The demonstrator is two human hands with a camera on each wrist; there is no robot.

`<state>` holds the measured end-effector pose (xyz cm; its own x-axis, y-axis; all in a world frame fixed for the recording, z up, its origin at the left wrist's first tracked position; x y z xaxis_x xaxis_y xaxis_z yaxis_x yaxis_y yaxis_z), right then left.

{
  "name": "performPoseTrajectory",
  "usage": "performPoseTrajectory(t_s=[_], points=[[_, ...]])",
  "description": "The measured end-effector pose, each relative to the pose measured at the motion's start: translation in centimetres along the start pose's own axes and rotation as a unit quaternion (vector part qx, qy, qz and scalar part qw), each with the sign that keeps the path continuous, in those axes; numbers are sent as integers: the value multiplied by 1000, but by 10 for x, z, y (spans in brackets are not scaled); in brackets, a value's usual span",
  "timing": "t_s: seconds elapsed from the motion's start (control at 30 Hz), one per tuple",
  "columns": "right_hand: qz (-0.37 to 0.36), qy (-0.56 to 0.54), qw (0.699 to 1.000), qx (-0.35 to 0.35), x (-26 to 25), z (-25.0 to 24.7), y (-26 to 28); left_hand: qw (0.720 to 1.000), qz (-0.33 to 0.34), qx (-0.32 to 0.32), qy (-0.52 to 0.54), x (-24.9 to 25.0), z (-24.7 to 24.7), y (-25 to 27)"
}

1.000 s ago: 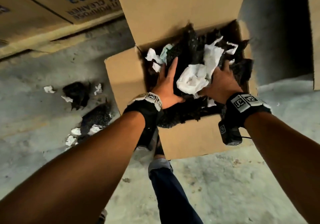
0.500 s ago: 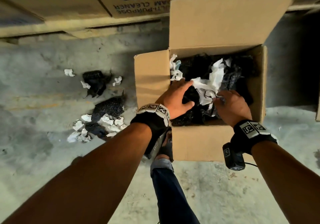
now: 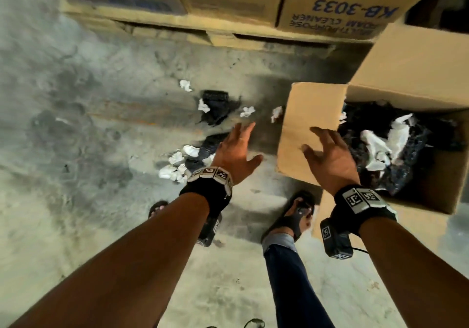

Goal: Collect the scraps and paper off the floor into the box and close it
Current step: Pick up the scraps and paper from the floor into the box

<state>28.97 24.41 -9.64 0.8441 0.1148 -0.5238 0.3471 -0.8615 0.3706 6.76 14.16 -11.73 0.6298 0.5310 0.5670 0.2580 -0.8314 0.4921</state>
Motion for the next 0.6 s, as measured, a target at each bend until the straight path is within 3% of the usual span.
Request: performPoseTrajectory(t_s=[0.1,0.23,0.43,0.6], points=[[-37,26,999,-29,-50,41,15,998,-39,38,-29,-65,-35,36],[-29,63,995,-69,-90,97,40,991,-106,39,-72,-127,-53,75],[-43,110,987,-110,-89,203,67,980,-174,40,-88,-212,-13,92],[-96,180,973,-108,-53,286,43,966,-233,10,-114,-285,47,74]])
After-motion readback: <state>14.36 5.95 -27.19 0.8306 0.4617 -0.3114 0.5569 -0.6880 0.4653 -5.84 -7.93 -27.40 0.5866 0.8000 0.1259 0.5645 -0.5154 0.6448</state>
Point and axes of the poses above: each hand's wrist, its own y-axis away from the middle knuckle, its own z-axis out of the palm, x = y × z, the point moved 3 cm from there along -y, towards the middle knuckle, and after that the axes turned 5 degrees about x, right-handed, at the moved point
